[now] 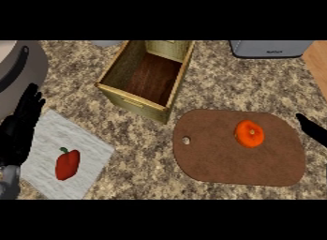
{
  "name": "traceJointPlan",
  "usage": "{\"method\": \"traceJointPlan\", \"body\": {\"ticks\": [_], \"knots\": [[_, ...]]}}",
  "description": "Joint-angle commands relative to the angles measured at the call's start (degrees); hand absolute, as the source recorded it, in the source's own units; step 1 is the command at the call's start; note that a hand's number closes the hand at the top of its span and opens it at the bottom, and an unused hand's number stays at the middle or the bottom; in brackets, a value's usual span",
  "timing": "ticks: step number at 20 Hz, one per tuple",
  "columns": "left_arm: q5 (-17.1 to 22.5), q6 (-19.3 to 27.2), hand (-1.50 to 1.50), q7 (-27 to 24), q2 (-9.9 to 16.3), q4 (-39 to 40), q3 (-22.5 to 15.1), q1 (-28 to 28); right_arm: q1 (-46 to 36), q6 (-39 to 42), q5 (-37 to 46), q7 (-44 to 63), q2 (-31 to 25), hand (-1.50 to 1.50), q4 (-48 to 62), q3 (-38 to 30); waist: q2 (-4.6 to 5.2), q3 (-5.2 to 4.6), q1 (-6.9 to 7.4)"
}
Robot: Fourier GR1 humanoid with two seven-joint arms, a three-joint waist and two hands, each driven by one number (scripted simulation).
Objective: Pick the squash from the cutting board and place it in the basket
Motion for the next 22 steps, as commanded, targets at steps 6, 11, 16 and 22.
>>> {"method": "traceJointPlan", "body": {"ticks": [6,11,16,22], "knots": [[-1.42,0.95,0.0,0.76,-0.62,0.45,-0.84,-1.69,3.39,22.56,2.31,27.65,-6.73,-1.5,-2.98,11.17,-0.37,-0.27,0.75],[-1.1,1.03,0.0,1.85,-1.72,0.85,-1.29,-1.61,0.12,31.46,1.84,46.15,-10.66,-1.5,-18.14,14.18,-1.09,0.0,-0.03],[-2.46,2.5,0.0,3.2,-2.91,2.93,-1.12,-4.85,0.49,35.79,3.31,62.92,-14.61,-1.5,-35.25,13.59,-0.72,0.41,-0.96],[-3.9,2.09,0.0,2.7,-3.84,2.59,-1.33,-4.57,5.54,33.5,11.93,66.84,-10.68,-1.5,-43.78,12.1,-0.37,0.63,0.07]]}}
